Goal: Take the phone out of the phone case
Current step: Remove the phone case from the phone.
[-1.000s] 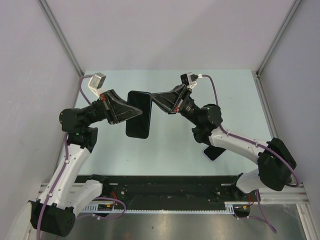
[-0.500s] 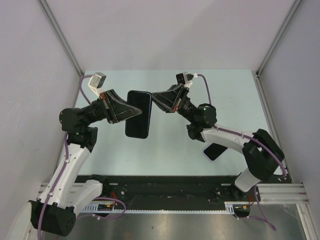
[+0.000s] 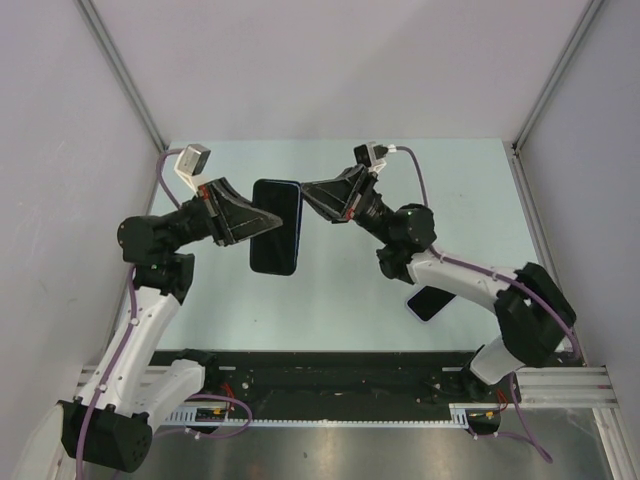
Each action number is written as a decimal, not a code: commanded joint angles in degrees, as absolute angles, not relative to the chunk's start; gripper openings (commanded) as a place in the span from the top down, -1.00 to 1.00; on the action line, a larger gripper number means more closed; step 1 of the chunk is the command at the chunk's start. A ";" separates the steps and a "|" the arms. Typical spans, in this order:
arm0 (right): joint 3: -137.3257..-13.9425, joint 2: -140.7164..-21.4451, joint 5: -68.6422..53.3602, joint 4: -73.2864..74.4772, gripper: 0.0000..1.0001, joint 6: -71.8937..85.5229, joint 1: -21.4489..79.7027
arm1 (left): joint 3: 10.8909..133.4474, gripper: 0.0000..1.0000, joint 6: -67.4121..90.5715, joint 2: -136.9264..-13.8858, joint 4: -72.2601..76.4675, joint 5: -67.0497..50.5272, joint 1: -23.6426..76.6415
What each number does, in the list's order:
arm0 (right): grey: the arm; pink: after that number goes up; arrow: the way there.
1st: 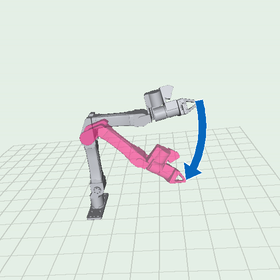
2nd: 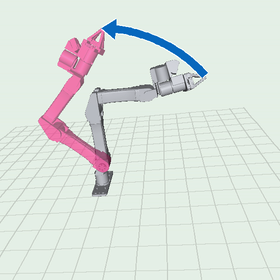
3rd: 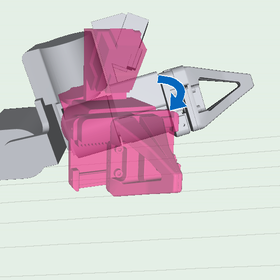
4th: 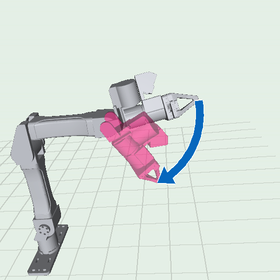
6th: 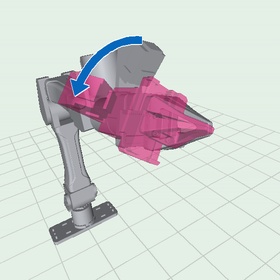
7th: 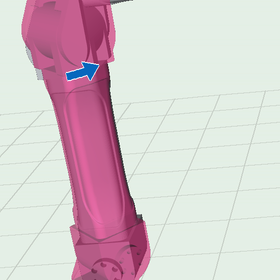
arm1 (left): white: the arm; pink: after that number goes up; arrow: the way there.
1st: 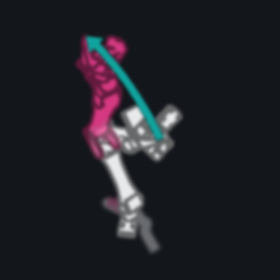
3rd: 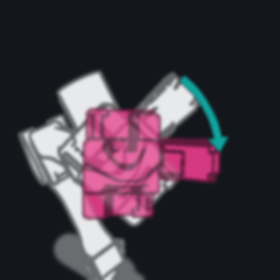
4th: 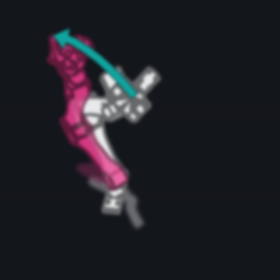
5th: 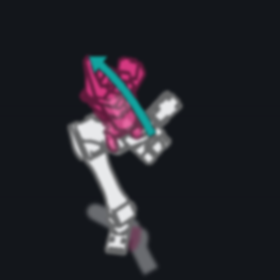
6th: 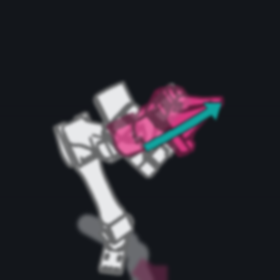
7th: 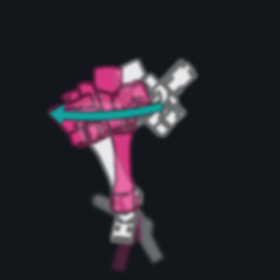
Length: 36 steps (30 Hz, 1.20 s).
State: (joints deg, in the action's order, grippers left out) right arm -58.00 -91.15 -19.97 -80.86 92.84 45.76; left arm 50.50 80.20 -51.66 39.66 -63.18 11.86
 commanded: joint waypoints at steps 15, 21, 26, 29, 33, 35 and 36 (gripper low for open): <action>-64.60 -87.53 -15.37 -2.29 0.18 48.79 47.02 | 58.01 1.00 80.60 -49.13 53.71 -65.66 14.24; -64.60 -90.08 -21.33 -1.05 0.10 43.69 49.13 | 56.95 1.00 79.46 -49.83 52.91 -65.22 14.24; -64.60 -92.81 -29.34 -1.85 0.03 41.40 50.89 | 54.94 1.00 76.56 -51.50 50.71 -64.60 14.24; -64.51 -94.57 -33.13 -0.88 0.03 39.99 51.94 | 53.18 1.00 74.80 -53.78 50.19 -64.25 14.24; -64.51 -95.71 -36.91 -0.97 0.37 38.94 52.82 | 50.81 1.00 74.09 -58.00 52.81 -63.81 14.24; -64.42 -95.71 -36.74 -0.26 1.00 38.76 52.82 | 49.84 1.00 73.48 -60.28 53.26 -63.90 14.24; -64.34 -95.36 -34.91 1.48 1.00 38.50 52.82 | 49.22 1.00 72.43 -60.90 52.74 -63.72 14.24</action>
